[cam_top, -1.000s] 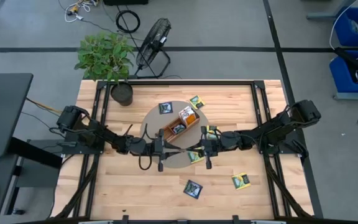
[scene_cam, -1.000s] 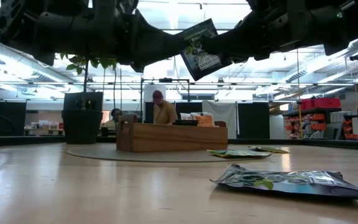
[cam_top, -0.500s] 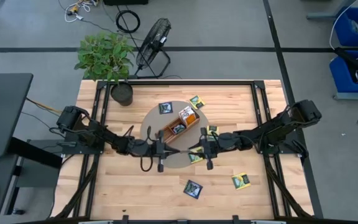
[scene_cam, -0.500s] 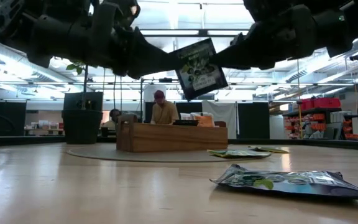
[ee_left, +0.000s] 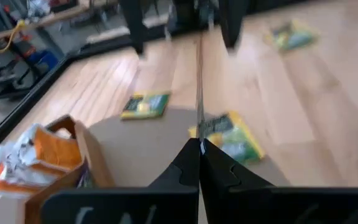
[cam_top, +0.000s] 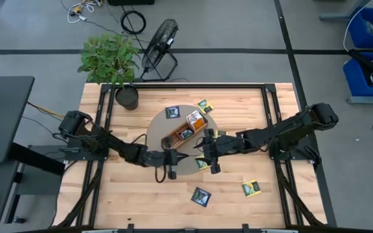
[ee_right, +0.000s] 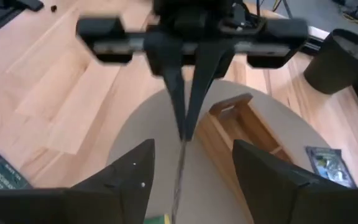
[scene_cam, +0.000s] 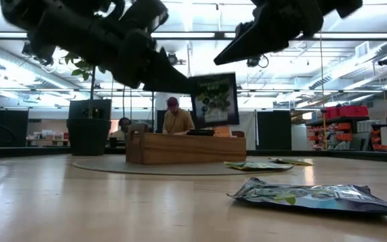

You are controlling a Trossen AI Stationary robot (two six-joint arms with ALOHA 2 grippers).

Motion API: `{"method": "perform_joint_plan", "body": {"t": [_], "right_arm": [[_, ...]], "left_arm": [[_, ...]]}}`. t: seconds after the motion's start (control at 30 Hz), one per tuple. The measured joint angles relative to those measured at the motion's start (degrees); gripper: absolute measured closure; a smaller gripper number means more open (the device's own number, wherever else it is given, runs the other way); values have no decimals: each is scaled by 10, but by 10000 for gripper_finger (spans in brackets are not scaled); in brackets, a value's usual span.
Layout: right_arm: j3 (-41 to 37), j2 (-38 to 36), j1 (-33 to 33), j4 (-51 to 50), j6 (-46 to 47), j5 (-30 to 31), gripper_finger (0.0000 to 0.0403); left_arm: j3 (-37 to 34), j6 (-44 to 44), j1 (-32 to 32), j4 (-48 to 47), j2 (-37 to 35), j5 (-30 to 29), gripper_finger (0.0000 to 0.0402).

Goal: Pick & Place Tea
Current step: Put the purple tea bag into the middle section of the wooden organizer

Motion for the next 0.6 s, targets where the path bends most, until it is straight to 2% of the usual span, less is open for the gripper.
{"method": "perform_joint_plan", "body": {"t": [0.13, 0.27, 0.37, 0.5, 0.6], "right_arm": [[44, 0, -1, -81, 5, 4, 192], [70, 0, -6, -145, 27, -12, 202], [75, 0, -7, -154, 30, -26, 204], [75, 0, -8, -168, 39, 12, 205], [75, 0, -13, -174, 36, 14, 205]], "left_arm": [[47, -6, -2, -91, 0, -26, 400], [74, 5, -2, -111, 0, -36, 401], [97, 4, 3, -149, 0, -47, 401], [113, 14, 5, -173, 0, -48, 401], [113, 17, 5, -170, 0, -48, 401]]}}
